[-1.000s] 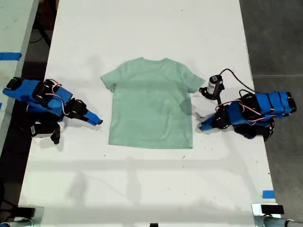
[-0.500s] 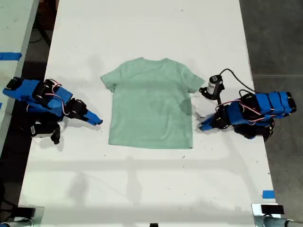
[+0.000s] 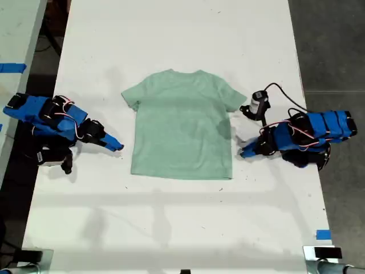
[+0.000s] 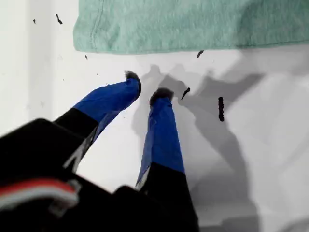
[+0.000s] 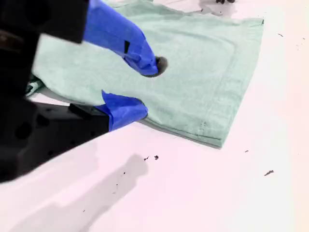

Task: Fold t shirt

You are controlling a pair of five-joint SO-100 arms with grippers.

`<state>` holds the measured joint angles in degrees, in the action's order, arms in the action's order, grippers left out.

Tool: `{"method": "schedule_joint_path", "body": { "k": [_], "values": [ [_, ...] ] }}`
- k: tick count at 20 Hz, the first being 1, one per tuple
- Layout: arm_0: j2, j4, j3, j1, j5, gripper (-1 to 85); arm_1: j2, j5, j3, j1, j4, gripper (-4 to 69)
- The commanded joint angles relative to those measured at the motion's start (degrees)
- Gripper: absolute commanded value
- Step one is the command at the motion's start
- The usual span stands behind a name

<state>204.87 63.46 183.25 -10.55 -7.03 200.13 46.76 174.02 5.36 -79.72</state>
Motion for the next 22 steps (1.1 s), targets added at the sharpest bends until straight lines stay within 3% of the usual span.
{"method": "schedule_joint_path", "body": {
  "k": [1,8,9,12,13,14,15,16,18,19,20,22],
  "values": [
    [0.4,-0.3,0.5,-0.2,0.3,11.1,0.4,0.9,3.3,-0.3,1.4,7.7],
    [0.4,-0.3,0.5,-0.2,0.3,11.1,0.4,-1.8,3.3,-1.2,1.4,7.0],
    [0.4,-0.3,0.5,0.1,0.2,11.1,0.4,-11.5,4.0,-2.8,3.3,6.7],
    [0.4,-0.3,0.4,4.6,0.3,11.1,0.5,-63.2,3.6,-2.4,3.4,11.4],
    [0.4,-0.3,0.4,6.8,0.2,11.1,0.5,-63.8,3.9,-1.1,3.3,9.8],
    [0.4,-0.3,0.4,8.4,0.2,11.1,0.5,-57.7,3.2,-4.0,4.7,10.4],
    [0.4,-0.3,0.4,9.7,0.2,11.1,0.4,-42.7,2.4,-9.6,10.9,10.1],
    [0.4,-0.3,0.4,10.4,0.3,11.1,-0.4,-36.1,1.3,-12.8,14.4,10.3],
    [0.4,-0.3,0.4,11.0,0.3,11.1,-20.0,-30.5,-13.4,-24.3,5.9,14.0],
    [0.4,-0.3,0.4,11.1,0.3,11.1,-34.5,-25.5,-23.5,-29.6,3.2,20.9],
    [0.4,-0.3,0.4,11.1,0.3,11.1,-47.4,-21.0,-32.5,-33.7,1.4,27.5],
    [0.4,-0.3,0.4,11.1,0.3,11.1,-60.0,-12.9,-41.2,-43.2,1.9,34.0]
  ]
}}
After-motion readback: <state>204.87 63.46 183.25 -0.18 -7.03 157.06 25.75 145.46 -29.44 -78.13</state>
